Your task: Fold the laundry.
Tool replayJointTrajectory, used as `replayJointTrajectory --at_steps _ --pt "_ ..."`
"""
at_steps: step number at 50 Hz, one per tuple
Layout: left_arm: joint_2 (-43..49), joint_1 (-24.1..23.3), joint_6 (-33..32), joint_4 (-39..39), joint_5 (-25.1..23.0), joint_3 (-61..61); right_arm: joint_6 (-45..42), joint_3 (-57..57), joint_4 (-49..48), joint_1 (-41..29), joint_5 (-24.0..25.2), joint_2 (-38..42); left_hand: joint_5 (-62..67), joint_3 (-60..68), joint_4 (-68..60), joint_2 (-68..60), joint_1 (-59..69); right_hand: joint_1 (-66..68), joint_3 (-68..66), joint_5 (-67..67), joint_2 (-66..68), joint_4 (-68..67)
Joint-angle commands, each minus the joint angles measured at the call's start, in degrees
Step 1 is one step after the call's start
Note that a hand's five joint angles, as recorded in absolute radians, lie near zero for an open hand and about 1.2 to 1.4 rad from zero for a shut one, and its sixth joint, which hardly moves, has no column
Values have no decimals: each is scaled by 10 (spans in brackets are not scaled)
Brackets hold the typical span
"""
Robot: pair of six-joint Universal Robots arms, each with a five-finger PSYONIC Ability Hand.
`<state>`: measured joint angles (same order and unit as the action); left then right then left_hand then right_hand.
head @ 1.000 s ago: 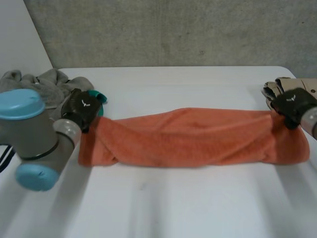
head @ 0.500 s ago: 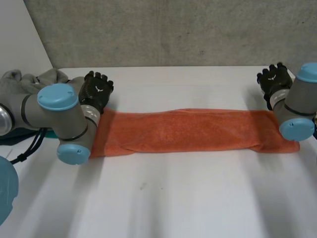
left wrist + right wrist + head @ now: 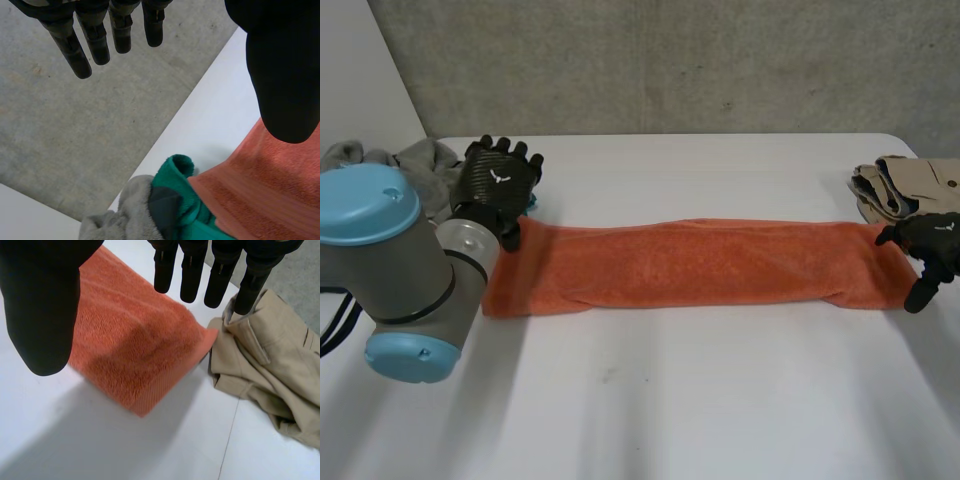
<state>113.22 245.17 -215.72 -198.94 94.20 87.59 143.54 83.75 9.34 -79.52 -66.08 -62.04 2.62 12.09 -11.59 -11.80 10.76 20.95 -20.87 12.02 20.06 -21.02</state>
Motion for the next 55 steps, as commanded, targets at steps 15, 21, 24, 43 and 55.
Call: replayJointTrajectory --at_steps 15,21,24,43,55 --pt "1 -30 1 -22 3 1 -18 -29 -140 60 -83 68 -26 -21 16 18 -8 590 -591 580 599 -590" --pt "-18 -28 1 -22 2 21 -127 -46 -138 97 -87 17 -26 -21 16 18 -8 590 -591 580 599 -590" --pt "-25 -27 1 -22 2 33 -181 -45 -139 85 -84 14 -26 -21 16 18 -8 590 -591 580 599 -590" --pt "-58 -31 21 -22 2 57 96 9 -123 -11 0 -21 -26 -21 16 18 -8 -21 21 -32 -12 22" --pt "-51 -44 22 -23 2 64 98 -18 -100 21 25 76 -26 -21 16 18 -8 70 -70 59 79 -69"
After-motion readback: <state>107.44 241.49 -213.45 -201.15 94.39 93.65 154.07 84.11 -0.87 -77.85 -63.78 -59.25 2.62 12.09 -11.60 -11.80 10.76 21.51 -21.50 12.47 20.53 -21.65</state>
